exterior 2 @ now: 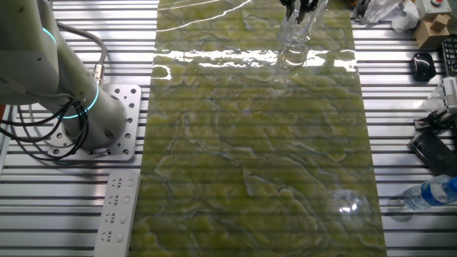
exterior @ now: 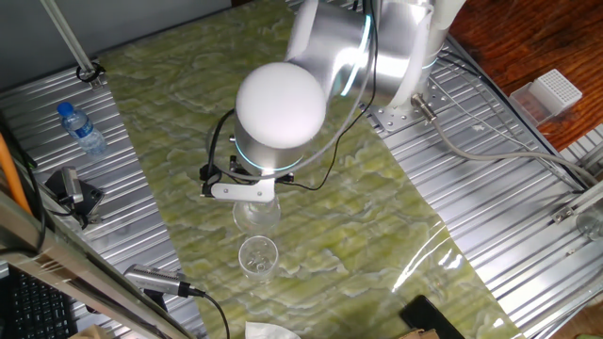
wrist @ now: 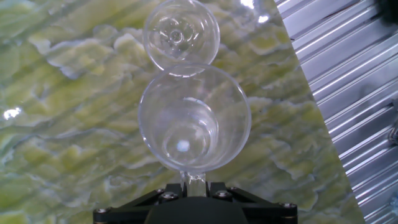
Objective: Pour the water from one cup into another empty cup
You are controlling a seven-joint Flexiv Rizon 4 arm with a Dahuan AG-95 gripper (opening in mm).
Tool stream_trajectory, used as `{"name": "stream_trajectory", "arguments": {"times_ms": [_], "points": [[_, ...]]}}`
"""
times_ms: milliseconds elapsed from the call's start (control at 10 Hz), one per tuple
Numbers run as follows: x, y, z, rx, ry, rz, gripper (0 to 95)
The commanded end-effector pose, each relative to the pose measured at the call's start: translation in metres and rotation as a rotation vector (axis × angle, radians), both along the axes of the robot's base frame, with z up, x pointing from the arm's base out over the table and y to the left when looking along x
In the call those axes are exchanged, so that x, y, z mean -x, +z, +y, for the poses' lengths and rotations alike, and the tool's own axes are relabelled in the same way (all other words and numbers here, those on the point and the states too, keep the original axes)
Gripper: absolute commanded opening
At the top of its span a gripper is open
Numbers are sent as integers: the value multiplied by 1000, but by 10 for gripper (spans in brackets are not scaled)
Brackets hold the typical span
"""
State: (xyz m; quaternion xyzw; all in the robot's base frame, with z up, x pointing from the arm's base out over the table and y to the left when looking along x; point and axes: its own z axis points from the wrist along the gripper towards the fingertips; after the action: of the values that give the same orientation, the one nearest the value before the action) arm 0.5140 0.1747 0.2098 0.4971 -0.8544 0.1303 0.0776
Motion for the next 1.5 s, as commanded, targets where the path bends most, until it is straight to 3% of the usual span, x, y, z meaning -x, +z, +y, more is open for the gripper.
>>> {"name": "stream_trajectory", "arguments": {"times_ms": [100,800,1500], "points": [[-1,0,1,13,4,4,0],[-3,0,12,77,44,3,0],[-6,2,17,156,71,27,0]]}}
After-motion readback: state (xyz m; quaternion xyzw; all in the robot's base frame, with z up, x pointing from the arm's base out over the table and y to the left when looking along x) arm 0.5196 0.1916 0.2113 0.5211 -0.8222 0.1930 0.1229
